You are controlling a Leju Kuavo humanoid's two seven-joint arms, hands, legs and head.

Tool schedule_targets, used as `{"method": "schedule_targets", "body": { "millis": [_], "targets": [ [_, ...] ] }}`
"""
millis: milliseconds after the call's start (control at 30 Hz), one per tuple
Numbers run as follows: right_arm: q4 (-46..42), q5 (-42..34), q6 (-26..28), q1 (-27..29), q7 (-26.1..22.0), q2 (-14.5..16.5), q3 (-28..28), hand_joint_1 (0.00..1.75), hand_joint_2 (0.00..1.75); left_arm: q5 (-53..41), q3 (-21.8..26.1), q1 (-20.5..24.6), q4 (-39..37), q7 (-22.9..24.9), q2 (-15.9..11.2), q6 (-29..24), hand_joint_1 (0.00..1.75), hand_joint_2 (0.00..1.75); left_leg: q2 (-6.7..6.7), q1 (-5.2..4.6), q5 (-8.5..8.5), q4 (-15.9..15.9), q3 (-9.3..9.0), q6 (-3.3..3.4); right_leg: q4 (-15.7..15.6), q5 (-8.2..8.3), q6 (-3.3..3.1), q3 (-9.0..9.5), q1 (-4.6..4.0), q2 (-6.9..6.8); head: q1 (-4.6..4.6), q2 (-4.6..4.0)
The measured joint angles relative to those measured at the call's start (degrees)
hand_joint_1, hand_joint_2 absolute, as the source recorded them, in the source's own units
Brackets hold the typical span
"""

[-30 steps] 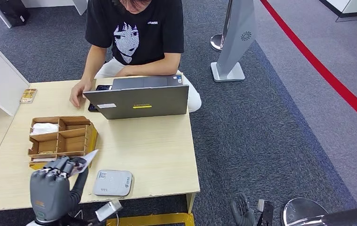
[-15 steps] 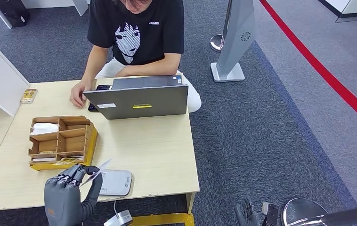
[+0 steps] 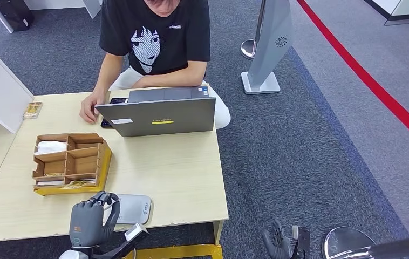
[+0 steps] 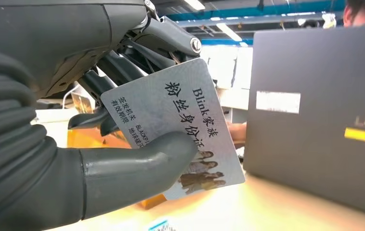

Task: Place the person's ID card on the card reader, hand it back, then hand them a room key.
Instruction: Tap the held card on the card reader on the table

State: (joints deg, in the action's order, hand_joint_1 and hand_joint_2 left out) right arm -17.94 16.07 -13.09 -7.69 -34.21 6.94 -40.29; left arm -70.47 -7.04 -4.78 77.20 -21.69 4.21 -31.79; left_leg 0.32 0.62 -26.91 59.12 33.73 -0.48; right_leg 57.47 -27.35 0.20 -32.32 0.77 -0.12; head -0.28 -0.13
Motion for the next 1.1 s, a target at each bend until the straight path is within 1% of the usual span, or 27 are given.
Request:
{"method": "schedule_targets", "body": {
  "millis": [300, 700, 933, 1100],
  "targets": [
    [0.0, 0.7, -0.2, 0.0, -0.4, 0.2, -1.1, 0.0, 1.75, -0.4, 1.4, 0.2, -2.0, 0.1, 0.8, 0.5, 1.75, 1.75, 0.0, 0.0, 0.0, 0.0, 0.0, 0.0, 0.0, 0.0, 0.0, -0.01, 0.0, -0.01, -0.01, 0.0],
    [0.0, 1.7, -0.3, 0.0, -0.5, 0.2, -2.5, 0.0, 1.75, -2.1, 1.5, 0.3, -4.7, 0.9, 0.8, 1.4, 1.75, 1.75, 0.0, 0.0, 0.0, 0.0, 0.0, 0.0, 0.0, 0.0, 0.0, -0.01, 0.0, -0.01, -0.01, 0.0],
    [0.0, 2.2, -0.5, -0.1, -0.5, 0.4, -3.0, 0.0, 1.75, -3.5, 1.5, 1.4, -8.6, 1.4, 0.8, -0.3, 1.75, 1.75, -0.02, 0.0, 0.0, 0.0, -0.01, 0.0, 0.0, 0.0, 0.0, 0.01, 0.0, -0.05, -0.01, 0.0],
    [0.0, 2.8, -0.5, -0.2, -0.3, 0.4, -3.4, 0.0, 1.75, -5.8, 1.5, 1.9, -8.8, 2.4, 0.7, -2.1, 1.75, 1.75, -0.02, 0.01, 0.03, 0.0, -0.03, 0.0, 0.0, 0.01, 0.0, 0.03, 0.0, -0.05, -0.01, 0.0]
  ]
}}
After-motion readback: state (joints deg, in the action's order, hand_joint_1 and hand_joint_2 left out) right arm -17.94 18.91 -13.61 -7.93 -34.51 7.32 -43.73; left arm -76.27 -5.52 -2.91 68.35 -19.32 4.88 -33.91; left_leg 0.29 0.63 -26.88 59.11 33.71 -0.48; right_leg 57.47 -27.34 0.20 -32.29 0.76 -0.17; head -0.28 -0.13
